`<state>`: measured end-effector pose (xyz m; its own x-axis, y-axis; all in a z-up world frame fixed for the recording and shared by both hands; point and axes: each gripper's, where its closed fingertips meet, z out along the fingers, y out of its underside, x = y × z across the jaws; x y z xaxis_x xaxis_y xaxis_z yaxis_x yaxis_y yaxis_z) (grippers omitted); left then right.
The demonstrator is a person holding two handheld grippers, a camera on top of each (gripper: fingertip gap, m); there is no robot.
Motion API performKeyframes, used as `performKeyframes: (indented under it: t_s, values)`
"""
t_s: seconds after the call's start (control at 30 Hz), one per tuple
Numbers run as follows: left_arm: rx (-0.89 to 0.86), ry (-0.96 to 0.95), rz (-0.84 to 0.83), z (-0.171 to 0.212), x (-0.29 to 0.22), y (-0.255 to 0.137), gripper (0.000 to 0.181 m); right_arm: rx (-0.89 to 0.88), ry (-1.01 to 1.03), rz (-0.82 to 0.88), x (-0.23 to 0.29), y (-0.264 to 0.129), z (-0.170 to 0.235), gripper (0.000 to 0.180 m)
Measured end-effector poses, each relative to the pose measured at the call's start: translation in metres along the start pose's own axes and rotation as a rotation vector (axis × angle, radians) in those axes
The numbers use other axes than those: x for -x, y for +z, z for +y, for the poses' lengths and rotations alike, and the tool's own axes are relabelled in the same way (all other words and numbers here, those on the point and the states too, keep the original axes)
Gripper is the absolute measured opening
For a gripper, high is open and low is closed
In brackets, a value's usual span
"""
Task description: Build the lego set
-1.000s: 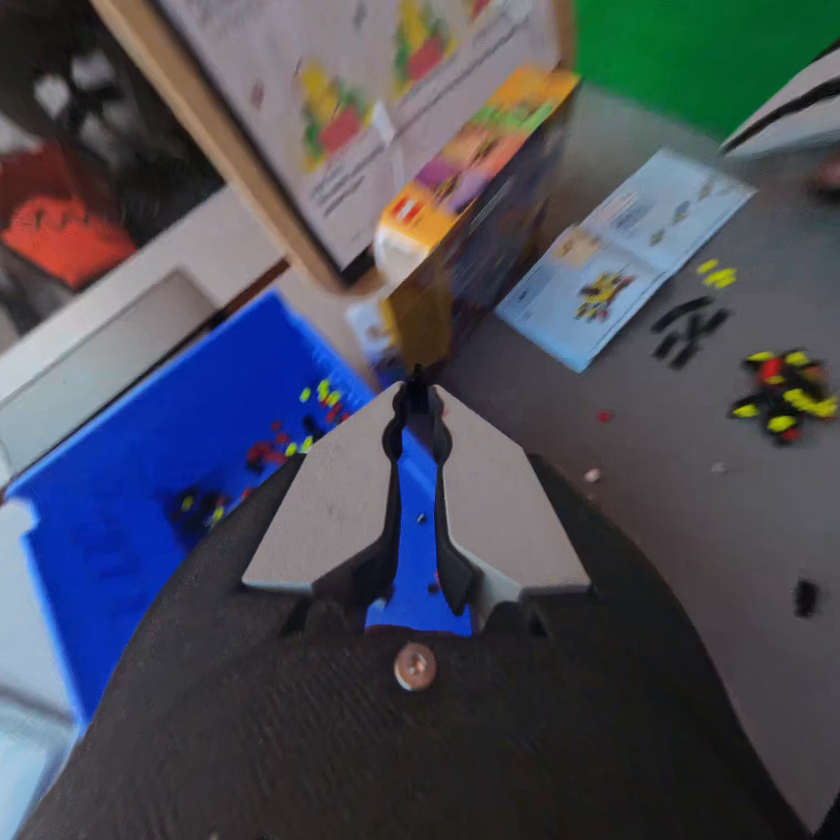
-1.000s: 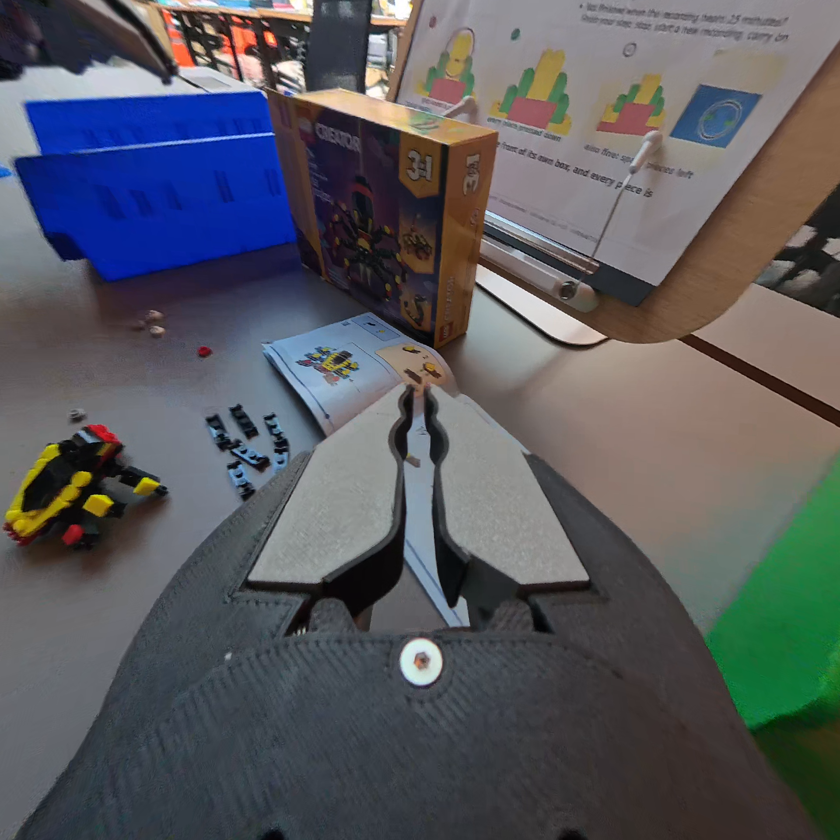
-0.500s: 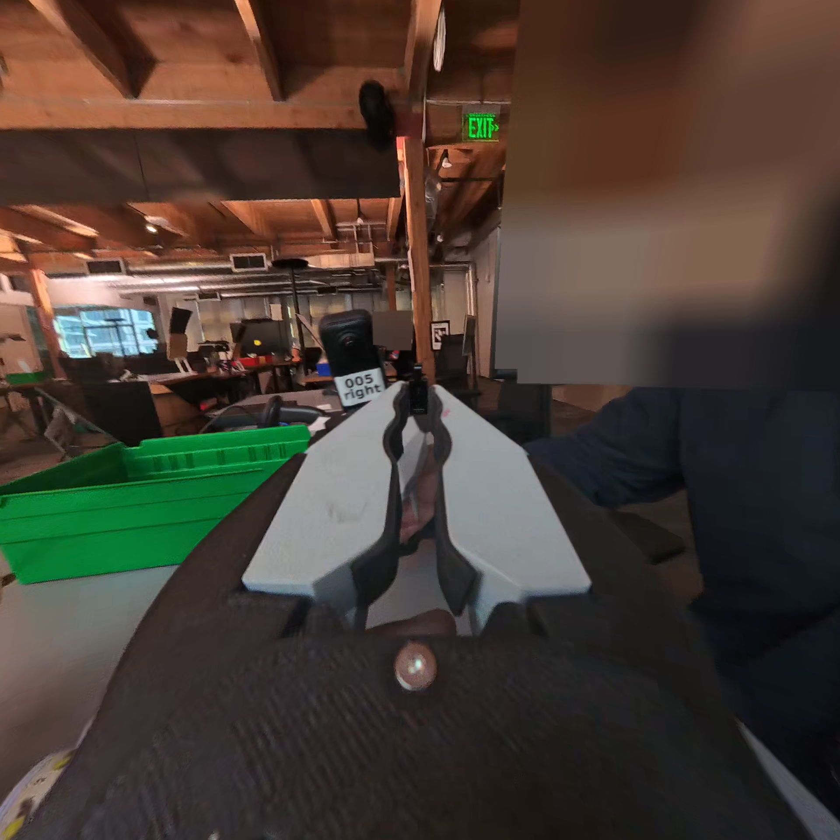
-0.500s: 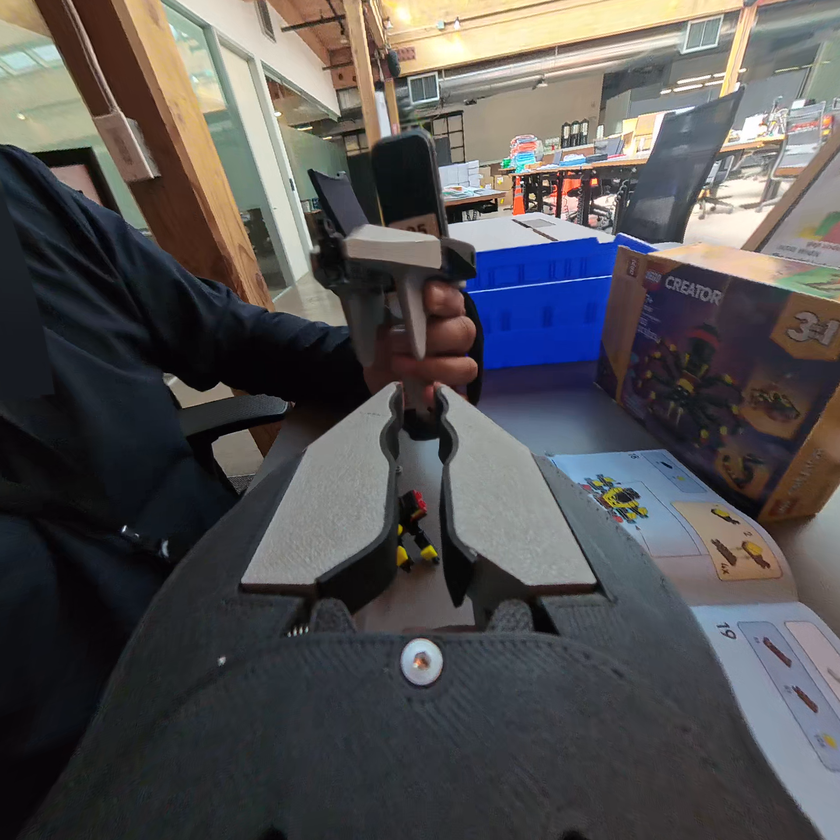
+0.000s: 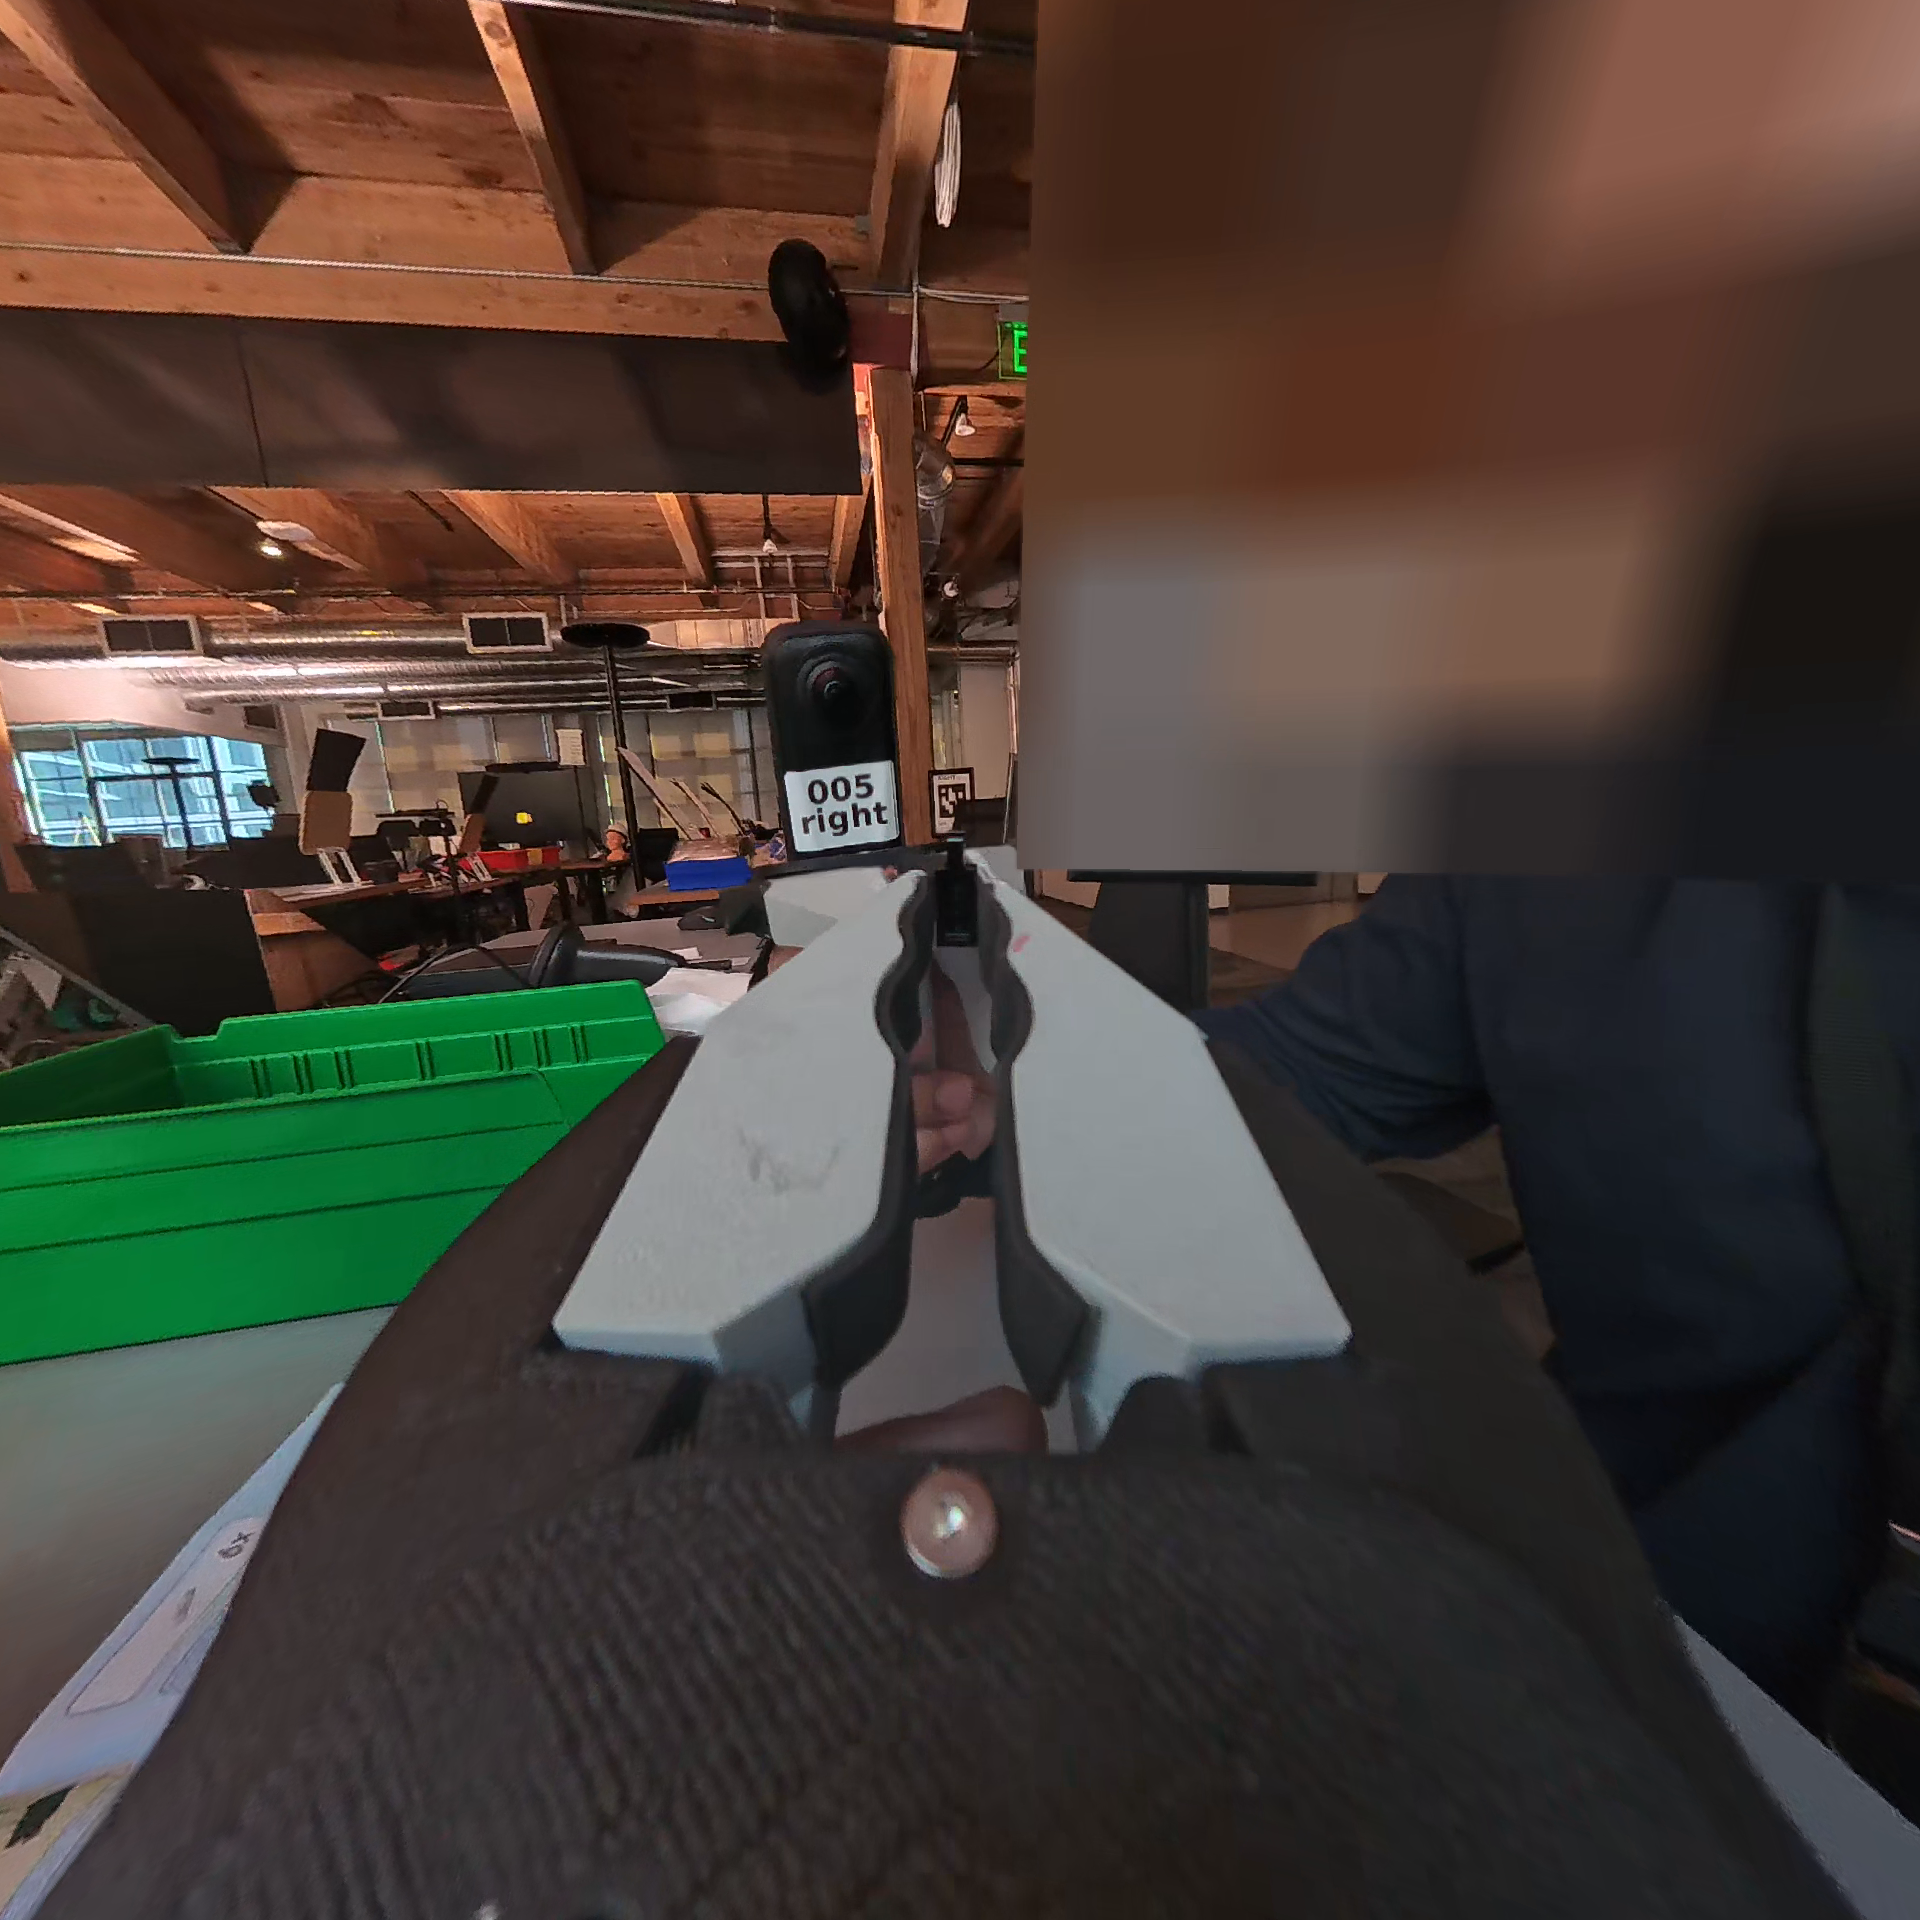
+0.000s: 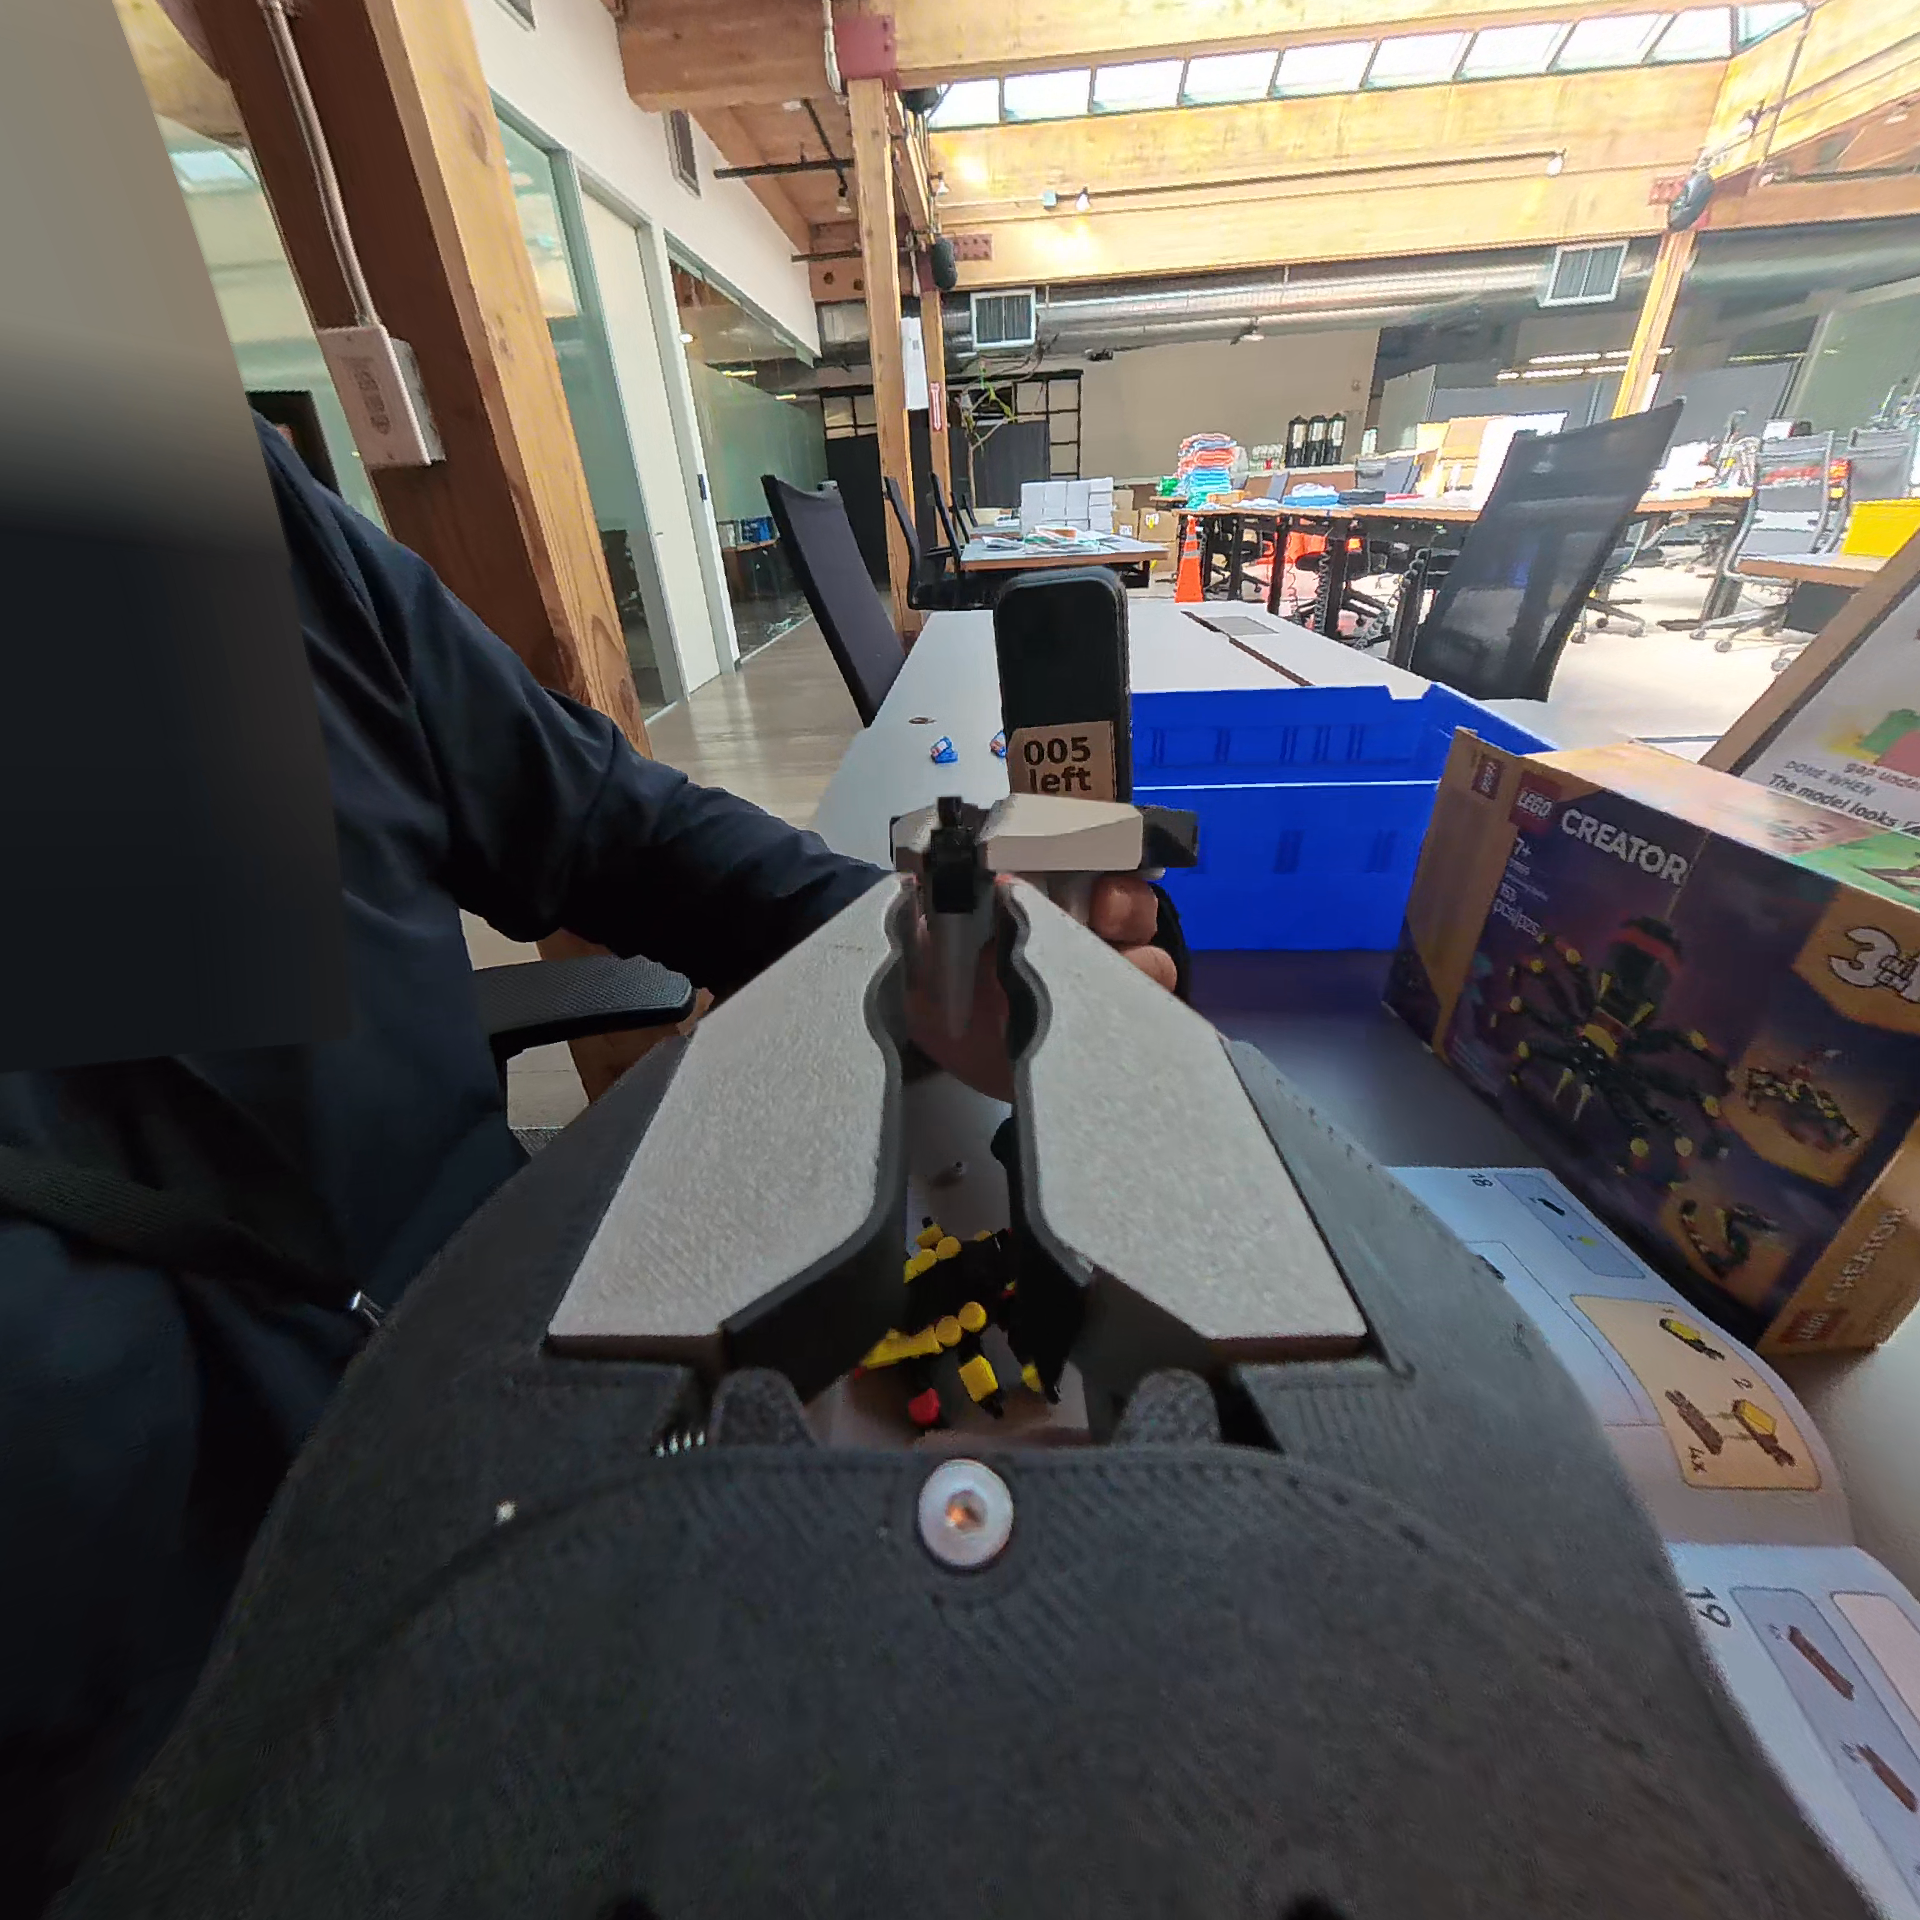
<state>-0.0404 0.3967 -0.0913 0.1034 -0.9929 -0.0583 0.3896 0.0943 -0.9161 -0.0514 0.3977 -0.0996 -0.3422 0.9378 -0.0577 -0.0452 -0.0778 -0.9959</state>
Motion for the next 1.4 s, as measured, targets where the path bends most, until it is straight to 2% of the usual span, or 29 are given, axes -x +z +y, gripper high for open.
performKeyframes:
  t_s: [0.17, 0.4, 0.6, 0.93, 1.1, 1.23, 1.3, 1.4]
  values:
    - [-0.002, 0.000, 0.001, 0.001, 0.000, 0.001, 0.005, -0.013, 0.055, -0.044, 0.003, 0.000, 0.000, 0.009]
    - [0.029, 0.070, 0.026, 0.000, -0.012, 0.005, 0.005, -0.112, 0.352, -0.273, 0.010, -0.006, -0.009, 0.007]
    - [0.058, 0.141, -0.011, 0.000, -0.012, 0.010, 0.005, -0.089, 0.444, -0.383, 0.019, -0.002, -0.004, 0.013]
    - [0.103, 0.155, -0.054, 0.007, -0.002, 0.004, 0.004, -0.129, 0.559, -0.414, 0.007, -0.007, -0.001, 0.005]
    - [0.142, 0.168, -0.073, 0.012, 0.003, 0.003, 0.004, -0.092, 0.561, -0.379, 0.002, -0.009, 0.003, 0.004]
    - [0.237, 0.145, -0.127, 0.021, 0.018, -0.005, 0.008, -0.050, 0.559, -0.263, -0.018, -0.020, 0.009, 0.003]
    - [0.263, 0.132, -0.158, 0.020, 0.026, -0.012, 0.014, -0.028, 0.549, -0.123, -0.042, -0.035, 0.013, 0.003]
    - [0.353, 0.125, -0.225, 0.031, 0.040, -0.023, 0.016, 0.127, 0.518, 0.125, -0.077, -0.064, 0.039, 0.003]
